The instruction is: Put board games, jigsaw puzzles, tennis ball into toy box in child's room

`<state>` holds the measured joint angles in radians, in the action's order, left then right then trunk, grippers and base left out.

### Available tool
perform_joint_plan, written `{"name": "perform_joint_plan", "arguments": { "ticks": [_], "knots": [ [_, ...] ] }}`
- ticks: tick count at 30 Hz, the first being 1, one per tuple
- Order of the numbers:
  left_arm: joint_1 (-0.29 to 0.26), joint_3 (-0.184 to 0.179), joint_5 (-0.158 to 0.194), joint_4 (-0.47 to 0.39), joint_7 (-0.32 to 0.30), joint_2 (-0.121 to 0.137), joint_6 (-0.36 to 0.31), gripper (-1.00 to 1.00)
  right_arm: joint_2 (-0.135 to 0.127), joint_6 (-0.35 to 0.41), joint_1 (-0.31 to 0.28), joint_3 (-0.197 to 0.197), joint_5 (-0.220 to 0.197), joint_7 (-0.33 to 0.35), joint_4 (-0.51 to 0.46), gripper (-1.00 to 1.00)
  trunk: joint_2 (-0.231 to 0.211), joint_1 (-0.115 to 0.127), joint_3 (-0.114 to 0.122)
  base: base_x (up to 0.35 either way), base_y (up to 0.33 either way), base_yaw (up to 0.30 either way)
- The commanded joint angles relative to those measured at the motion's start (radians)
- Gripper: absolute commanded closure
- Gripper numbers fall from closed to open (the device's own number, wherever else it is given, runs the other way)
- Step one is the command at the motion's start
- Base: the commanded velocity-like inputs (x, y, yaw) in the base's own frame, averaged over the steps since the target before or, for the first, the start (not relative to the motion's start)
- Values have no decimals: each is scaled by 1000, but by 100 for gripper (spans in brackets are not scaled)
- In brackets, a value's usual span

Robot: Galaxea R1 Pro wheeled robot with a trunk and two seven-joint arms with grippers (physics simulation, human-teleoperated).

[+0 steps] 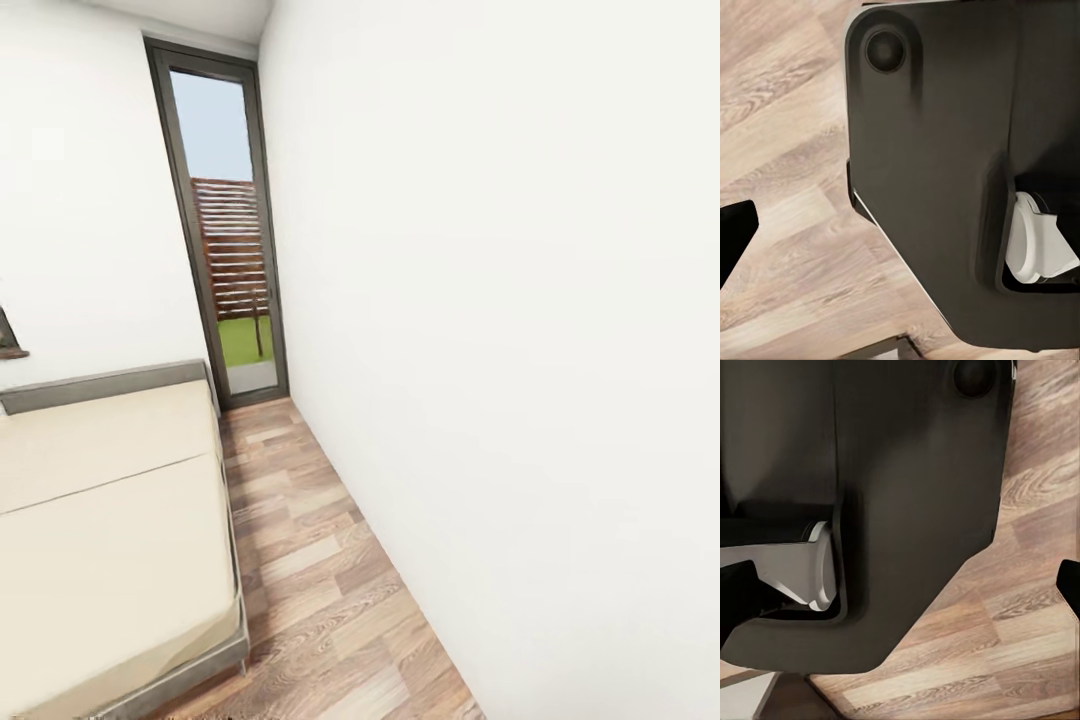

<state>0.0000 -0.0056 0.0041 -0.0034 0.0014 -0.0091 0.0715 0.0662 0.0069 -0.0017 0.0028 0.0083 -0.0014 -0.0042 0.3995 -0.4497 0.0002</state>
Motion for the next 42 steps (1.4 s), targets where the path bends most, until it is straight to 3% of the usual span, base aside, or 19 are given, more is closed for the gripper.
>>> {"name": "perform_joint_plan", "arguments": {
  "ticks": [1, 26, 33, 42],
  "knots": [
    [0, -1, 0, 0, 0, 0, 3, -100, 0, 1, 0, 0, 1, 0, 0, -100, 1, 0, 0, 0, 0, 275],
    [0, 1, 0, 0, 0, 3, 3, -100, 0, 1, 0, 0, 0, 0, 0, -100, 1, 0, 0, 0, 0, 275],
    [0, 0, 1, 0, 1, 26, 8, -100, 4, 2, 0, 2, 4, 0, 0, -100, 1, 0, 0, 0, 0, 275],
    [0, 0, 1, 0, 2, 33, 10, -100, 15, 2, 0, 1, 3, 0, 0, -100, 1, 0, 0, 0, 0, 275]
  ]
}}
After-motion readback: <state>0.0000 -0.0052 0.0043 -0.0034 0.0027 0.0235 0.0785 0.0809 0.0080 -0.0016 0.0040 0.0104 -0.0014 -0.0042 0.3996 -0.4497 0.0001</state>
